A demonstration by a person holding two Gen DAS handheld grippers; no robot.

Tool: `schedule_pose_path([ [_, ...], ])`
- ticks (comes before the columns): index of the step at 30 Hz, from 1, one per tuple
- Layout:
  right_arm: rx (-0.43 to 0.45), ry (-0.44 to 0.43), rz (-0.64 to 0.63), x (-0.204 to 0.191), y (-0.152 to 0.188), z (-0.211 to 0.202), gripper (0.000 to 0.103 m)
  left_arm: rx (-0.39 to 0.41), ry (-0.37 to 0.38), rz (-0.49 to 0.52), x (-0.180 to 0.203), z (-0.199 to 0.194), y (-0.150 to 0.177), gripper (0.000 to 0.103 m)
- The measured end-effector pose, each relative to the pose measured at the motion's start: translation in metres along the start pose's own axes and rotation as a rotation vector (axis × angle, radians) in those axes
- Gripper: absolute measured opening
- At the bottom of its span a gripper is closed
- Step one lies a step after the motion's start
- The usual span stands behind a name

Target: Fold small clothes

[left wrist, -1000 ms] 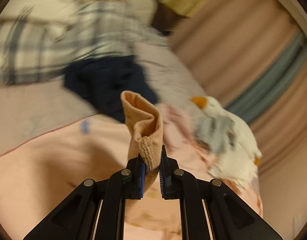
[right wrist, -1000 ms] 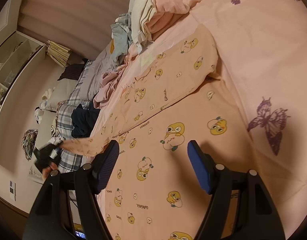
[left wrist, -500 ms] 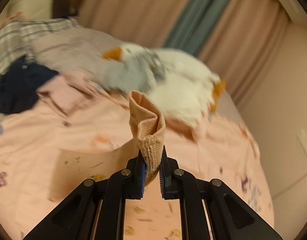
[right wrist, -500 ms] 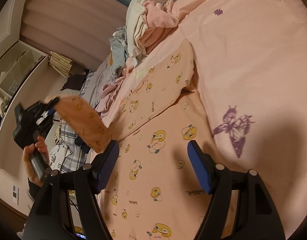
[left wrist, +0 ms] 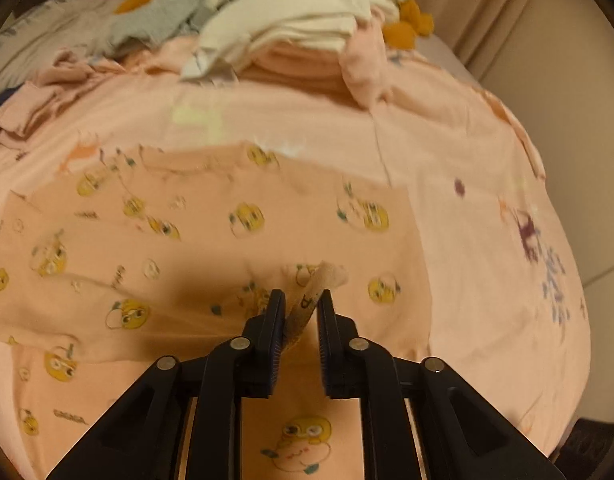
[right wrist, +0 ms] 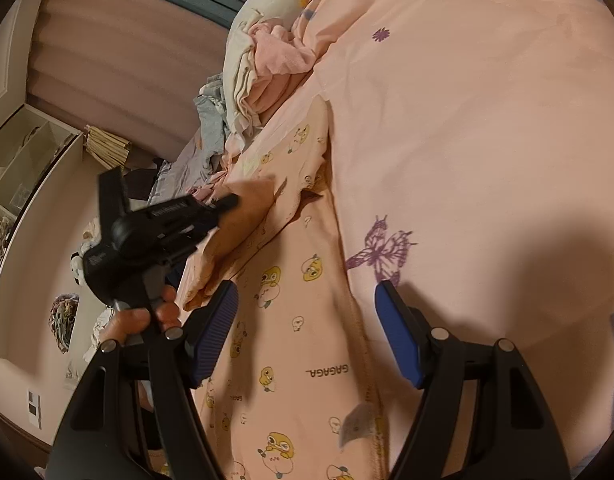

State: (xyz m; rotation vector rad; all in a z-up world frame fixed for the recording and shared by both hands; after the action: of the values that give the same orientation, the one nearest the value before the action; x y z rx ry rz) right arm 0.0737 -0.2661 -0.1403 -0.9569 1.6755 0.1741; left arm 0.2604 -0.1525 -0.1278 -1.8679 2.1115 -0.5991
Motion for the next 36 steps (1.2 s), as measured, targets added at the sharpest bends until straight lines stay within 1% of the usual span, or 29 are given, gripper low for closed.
schedule_pose_path([
  [1, 0.002, 0.0, -0.002, 0.0, -0.001, -0.001, 0.072, -0.011, 0.019, 0.003, 0.002, -0.002, 0.003, 0.041],
  [2, 0.002, -0.001, -0.003, -0.001, -0.001, -0.001, 0.073, -0.019, 0.049, 0.003, 0.004, -0.004, 0.004, 0.051],
  [3, 0.002, -0.001, -0.004, -0.002, -0.002, 0.0, 0.073, -0.018, 0.079, 0.005, 0.007, -0.008, 0.005, 0.064],
  [7, 0.004, -0.019, -0.006, -0.01, -0.004, 0.005, 0.073, 0.028, 0.09, 0.024, 0.01, -0.025, 0.007, 0.065],
  [10, -0.001, -0.036, -0.002, -0.017, -0.004, 0.012, 0.073, 0.034, 0.131, -0.01, -0.002, -0.037, 0.009, 0.065],
  [12, -0.022, -0.05, 0.0, -0.022, -0.005, 0.021, 0.073, 0.039, 0.127, -0.038, -0.019, -0.044, 0.014, 0.065],
  [15, -0.057, -0.046, 0.004, -0.024, -0.006, 0.038, 0.073, 0.055, 0.105, -0.072, -0.052, -0.052, 0.025, 0.065],
  [19, -0.087, -0.053, -0.006, -0.033, -0.013, 0.064, 0.073, 0.086, 0.039, -0.102, -0.104, -0.063, 0.044, 0.065],
  [21, -0.096, -0.063, -0.031, -0.043, -0.021, 0.08, 0.073, 0.09, 0.006, -0.135, -0.133, -0.066, 0.057, 0.065],
  [24, -0.111, -0.028, -0.065, -0.048, -0.034, 0.105, 0.071, 0.073, -0.005, -0.205, -0.172, -0.068, 0.076, 0.065],
  [25, -0.113, -0.011, -0.08, -0.048, -0.039, 0.111, 0.071, 0.069, -0.004, -0.222, -0.18, -0.069, 0.081, 0.065],
  [28, -0.156, 0.072, -0.123, -0.04, -0.049, 0.139, 0.067, 0.059, -0.016, -0.276, -0.205, -0.067, 0.095, 0.065],
  [30, -0.186, 0.133, -0.151, -0.032, -0.053, 0.154, 0.065, 0.056, -0.026, -0.288, -0.215, -0.067, 0.1, 0.065],
  [31, -0.203, 0.16, -0.166, -0.028, -0.053, 0.161, 0.061, 0.056, -0.026, -0.292, -0.218, -0.067, 0.102, 0.065],
  [32, -0.216, 0.183, -0.174, -0.025, -0.054, 0.168, 0.059, 0.056, -0.025, -0.298, -0.222, -0.067, 0.103, 0.065],
  [34, -0.235, 0.211, -0.188, -0.021, -0.055, 0.177, 0.056, 0.054, -0.018, -0.315, -0.228, -0.066, 0.106, 0.065],
  [36, -0.241, 0.244, -0.215, -0.018, -0.057, 0.183, 0.049, 0.054, -0.004, -0.33, -0.232, -0.065, 0.107, 0.065],
])
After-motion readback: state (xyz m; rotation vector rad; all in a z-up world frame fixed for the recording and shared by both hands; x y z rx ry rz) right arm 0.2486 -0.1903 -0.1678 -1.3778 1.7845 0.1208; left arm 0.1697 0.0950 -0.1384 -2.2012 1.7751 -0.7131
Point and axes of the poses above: each gripper's, at about its wrist camera, not at the fingertips, and z roughly the way its jaws point, x to its right, y to its underside, the point moved 8 cm from there along z, roughly the way its jaws point, and after that the axes turned 13 degrees about -y, right-handed, at the moved point
